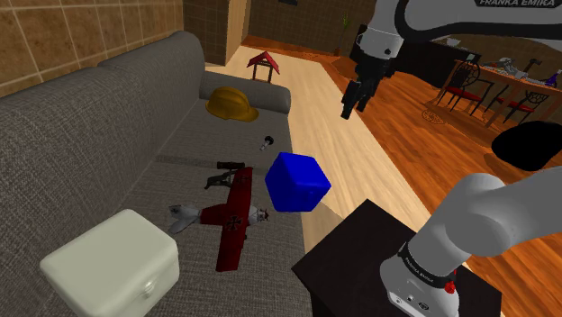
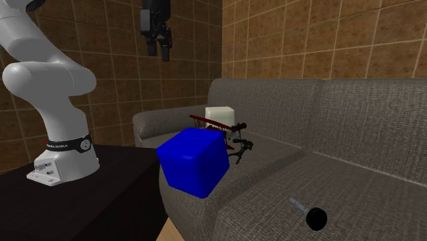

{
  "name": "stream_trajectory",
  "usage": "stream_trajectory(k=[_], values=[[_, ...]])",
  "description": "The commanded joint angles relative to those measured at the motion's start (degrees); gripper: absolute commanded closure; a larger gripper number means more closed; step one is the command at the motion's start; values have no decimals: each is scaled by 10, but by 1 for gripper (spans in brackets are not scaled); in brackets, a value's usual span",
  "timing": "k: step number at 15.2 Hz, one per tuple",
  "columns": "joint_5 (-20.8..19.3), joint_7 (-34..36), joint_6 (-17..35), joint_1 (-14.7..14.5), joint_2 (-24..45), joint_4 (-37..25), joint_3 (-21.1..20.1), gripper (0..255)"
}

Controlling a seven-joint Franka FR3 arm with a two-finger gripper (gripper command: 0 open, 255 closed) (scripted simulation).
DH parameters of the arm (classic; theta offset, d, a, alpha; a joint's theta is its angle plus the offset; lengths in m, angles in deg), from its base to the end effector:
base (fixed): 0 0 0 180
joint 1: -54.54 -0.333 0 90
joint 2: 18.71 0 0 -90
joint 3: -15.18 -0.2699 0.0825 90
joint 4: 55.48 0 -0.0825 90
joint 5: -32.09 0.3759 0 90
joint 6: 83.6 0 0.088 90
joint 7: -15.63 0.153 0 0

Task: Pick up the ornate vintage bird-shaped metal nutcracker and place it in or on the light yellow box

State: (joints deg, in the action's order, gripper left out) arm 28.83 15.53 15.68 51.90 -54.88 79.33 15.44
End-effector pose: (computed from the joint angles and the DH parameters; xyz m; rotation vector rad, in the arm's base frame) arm 0.3811 0.0080 0.4729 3.0872 0.0818 0.0189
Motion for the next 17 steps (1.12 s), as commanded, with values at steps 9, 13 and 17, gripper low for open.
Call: stream_trajectory(k=[9,13,17], values=[[32,-120,150,-42,193,-35,25,0],[53,-171,194,-57,276,-69,26,0],[76,-221,226,-68,359,-113,22,0]])
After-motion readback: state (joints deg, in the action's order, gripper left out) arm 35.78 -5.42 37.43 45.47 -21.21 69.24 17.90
